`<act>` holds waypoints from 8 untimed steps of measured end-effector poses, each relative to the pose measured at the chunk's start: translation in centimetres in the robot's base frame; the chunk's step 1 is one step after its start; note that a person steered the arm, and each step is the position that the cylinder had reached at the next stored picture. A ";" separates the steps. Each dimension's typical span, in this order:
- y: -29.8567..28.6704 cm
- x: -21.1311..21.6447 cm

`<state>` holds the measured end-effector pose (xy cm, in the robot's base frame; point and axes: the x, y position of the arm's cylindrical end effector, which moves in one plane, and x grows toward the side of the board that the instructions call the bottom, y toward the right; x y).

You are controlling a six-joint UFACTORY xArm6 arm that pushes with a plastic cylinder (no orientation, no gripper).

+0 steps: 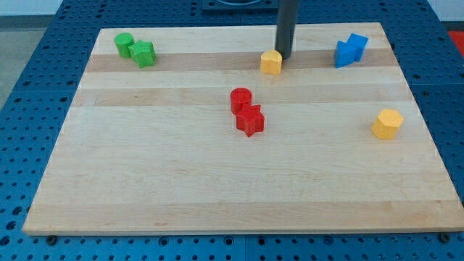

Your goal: Move the yellow heart vertically to the red circle

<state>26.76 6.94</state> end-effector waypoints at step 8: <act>1.6 4.6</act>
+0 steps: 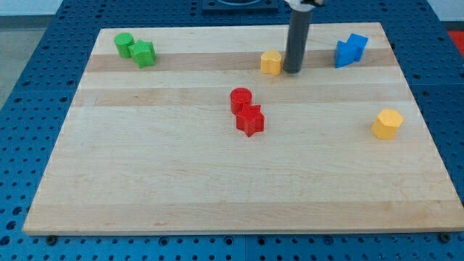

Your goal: Move the yellow heart vertically to the red circle

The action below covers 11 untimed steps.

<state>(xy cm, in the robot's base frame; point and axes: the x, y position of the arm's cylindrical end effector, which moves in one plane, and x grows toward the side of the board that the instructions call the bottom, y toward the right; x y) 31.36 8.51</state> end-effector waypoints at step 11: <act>-7.6 -0.6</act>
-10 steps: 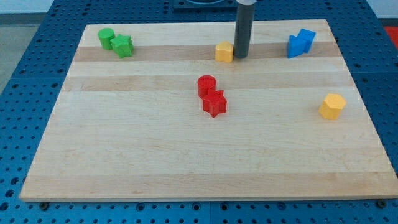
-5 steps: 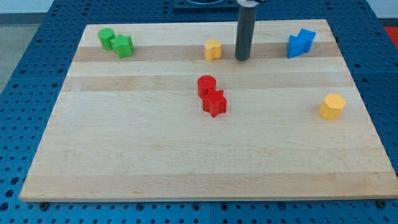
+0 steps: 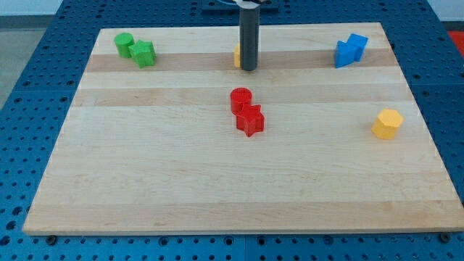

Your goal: Move the yellow heart vertically to the red circle

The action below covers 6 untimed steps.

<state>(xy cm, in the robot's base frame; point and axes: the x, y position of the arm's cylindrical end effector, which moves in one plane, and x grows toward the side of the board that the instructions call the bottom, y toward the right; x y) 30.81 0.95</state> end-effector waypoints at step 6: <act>19.6 9.7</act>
<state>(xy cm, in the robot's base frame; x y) 40.46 20.57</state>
